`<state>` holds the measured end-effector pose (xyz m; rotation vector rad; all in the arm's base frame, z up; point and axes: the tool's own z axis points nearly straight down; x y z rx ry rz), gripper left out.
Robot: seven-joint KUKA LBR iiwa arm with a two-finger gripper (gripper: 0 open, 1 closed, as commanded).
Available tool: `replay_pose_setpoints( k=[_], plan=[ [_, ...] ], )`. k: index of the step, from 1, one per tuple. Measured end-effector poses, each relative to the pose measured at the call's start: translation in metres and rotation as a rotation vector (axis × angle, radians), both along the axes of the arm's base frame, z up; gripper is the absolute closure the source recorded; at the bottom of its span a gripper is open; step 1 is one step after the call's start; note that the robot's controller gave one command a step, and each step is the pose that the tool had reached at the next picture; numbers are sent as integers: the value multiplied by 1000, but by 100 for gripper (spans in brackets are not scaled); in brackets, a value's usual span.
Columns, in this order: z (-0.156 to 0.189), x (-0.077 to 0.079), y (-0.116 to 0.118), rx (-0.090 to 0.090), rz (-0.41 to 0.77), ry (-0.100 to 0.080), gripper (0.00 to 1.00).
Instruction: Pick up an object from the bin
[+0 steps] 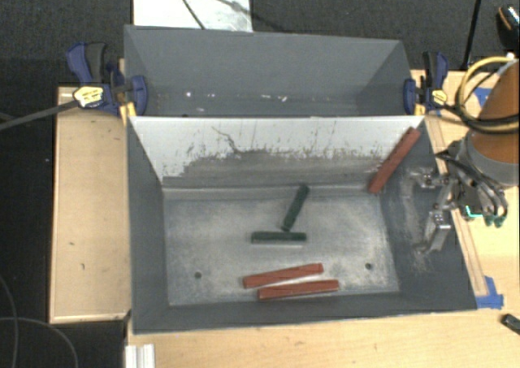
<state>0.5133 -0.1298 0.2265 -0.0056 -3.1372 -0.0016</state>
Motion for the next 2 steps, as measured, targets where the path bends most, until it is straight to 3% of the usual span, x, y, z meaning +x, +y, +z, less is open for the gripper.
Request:
replay_pose_setpoints(
  k=[1,2],
  plan=[
    [-83,51,56,3,85,-1,0],
    [-58,23,113,3,68,-5,0]
  ],
)
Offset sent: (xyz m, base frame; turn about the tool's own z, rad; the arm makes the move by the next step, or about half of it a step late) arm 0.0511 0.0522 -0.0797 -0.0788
